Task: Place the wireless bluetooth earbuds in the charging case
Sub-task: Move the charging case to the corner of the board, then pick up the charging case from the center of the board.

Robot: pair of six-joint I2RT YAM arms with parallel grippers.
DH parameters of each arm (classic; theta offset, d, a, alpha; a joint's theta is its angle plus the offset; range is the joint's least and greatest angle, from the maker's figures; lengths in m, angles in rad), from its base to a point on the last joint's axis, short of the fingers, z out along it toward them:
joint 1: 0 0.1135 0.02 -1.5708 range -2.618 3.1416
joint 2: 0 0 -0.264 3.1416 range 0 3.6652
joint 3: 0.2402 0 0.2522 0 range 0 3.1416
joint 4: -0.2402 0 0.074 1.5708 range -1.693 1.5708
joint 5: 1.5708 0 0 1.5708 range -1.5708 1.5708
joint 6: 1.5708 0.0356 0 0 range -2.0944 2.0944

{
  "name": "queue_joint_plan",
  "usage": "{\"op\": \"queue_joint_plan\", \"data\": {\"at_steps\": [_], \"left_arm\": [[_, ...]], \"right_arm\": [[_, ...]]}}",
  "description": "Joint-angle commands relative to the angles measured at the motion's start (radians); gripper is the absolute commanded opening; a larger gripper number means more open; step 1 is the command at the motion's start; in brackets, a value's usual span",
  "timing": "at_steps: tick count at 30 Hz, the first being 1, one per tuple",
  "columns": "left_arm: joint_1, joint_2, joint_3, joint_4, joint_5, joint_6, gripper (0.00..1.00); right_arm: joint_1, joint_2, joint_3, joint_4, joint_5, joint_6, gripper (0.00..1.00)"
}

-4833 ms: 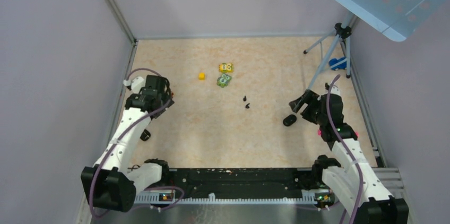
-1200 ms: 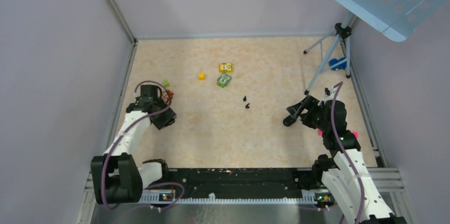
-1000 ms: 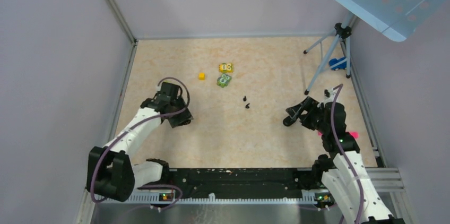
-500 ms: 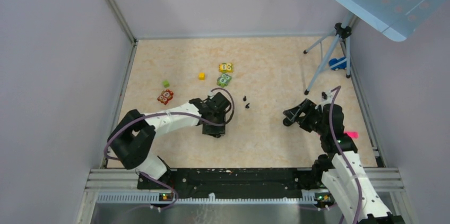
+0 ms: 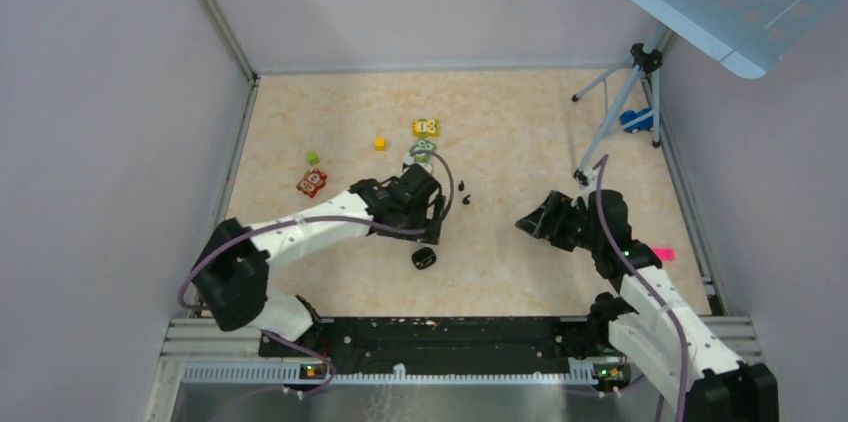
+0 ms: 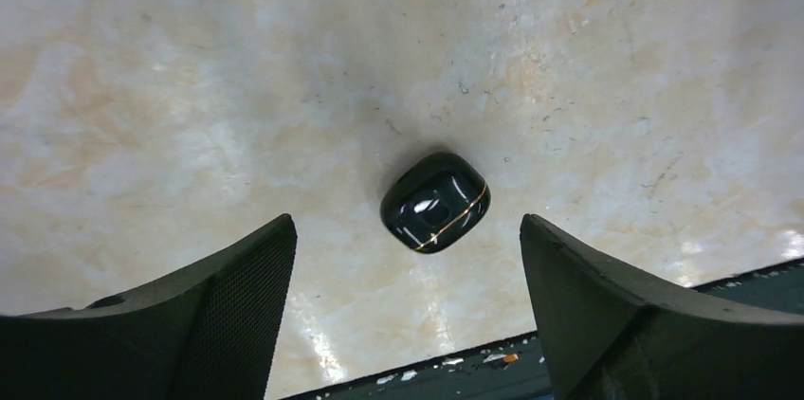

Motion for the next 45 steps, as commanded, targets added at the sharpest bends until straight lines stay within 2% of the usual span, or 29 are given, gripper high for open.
{"op": "queue_joint_plan", "data": {"at_steps": [1,4,8,11,15,19,23,32,36,45], "left_arm": [[0.093,-0.215,0.025,-0.074,-0.031,0.037,0.93],[0.24,-0.313,-0.023,-0.113,0.033,0.03,0.96],[0.446,-0.409,-0.106,-0.127,0.21,0.036,0.99],[0.51,-0.445,-0.124,-0.157,0.229,0.024,0.99],[0.58,-0.463,-0.088,-0.212,0.183,0.041,0.99],[0.615,-0.476,-0.104,-0.206,0.241,0.049,0.99],[0.621,-0.477,-0.141,-0.187,0.268,0.025,0.99],[0.674,-0.443,-0.147,-0.184,0.391,0.021,0.99],[0.692,-0.455,-0.164,-0.182,0.4,0.025,0.99],[0.709,-0.452,-0.199,-0.16,0.415,0.032,0.99]], "right_arm": [[0.239,0.145,0.137,0.015,0.077,-0.102,0.72],[0.45,0.319,0.257,-0.003,0.174,-0.165,0.72],[0.686,0.586,0.476,-0.084,0.316,-0.312,0.72],[0.777,0.733,0.607,-0.139,0.274,-0.549,0.72],[0.8,0.808,0.654,-0.107,0.209,-0.745,0.73],[0.817,0.748,0.572,0.058,0.096,-0.917,0.82],[0.842,0.72,0.536,0.125,0.109,-1.059,0.85],[0.843,0.816,0.511,0.209,0.042,-1.176,0.88],[0.846,0.875,0.506,0.243,-0.011,-1.183,0.89],[0.849,0.96,0.515,0.294,0.008,-1.219,0.89]]}}
